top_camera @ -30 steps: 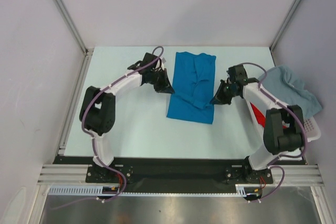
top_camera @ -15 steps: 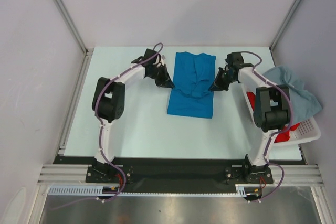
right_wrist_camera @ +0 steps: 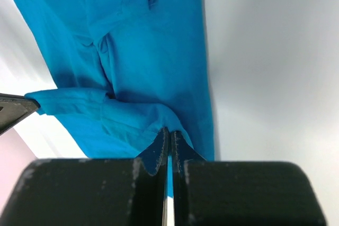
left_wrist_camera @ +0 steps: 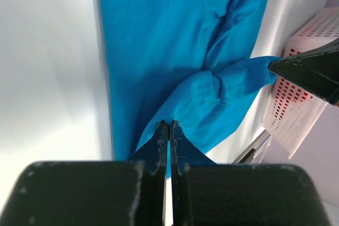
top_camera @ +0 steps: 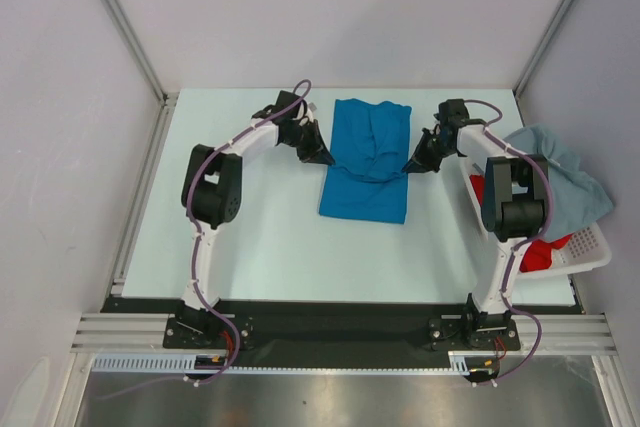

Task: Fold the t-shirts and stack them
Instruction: Fold the tshirt

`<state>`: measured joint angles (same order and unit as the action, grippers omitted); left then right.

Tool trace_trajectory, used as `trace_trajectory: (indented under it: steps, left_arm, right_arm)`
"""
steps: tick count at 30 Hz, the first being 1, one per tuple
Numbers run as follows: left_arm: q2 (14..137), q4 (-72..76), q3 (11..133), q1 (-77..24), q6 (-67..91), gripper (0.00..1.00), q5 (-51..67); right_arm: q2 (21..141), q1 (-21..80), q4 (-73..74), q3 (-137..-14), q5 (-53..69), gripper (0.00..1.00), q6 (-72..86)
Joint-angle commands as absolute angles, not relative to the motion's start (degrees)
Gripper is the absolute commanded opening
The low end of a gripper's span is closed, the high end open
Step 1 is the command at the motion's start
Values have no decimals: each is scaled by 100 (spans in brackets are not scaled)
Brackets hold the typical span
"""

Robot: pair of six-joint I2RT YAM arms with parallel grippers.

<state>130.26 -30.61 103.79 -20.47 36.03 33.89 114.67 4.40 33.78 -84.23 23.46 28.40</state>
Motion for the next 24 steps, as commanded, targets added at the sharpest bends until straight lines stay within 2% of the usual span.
trace_trajectory:
  steps: [1,18,24]
  left_arm:
    - [13148,-3076,10757,-1960,3630,0,3533]
    - [13526,-3208,11232,-1854,3691,1,3524]
    - [13658,-3269,11338,-1854,3683,12,3446]
  right_arm:
    - [11610,352,3340,-8780,2487,0,2707]
    - [12129,193,3437,-9334,2593,0,2663]
    - [12340,176,3401,-9483,2610,0,2707]
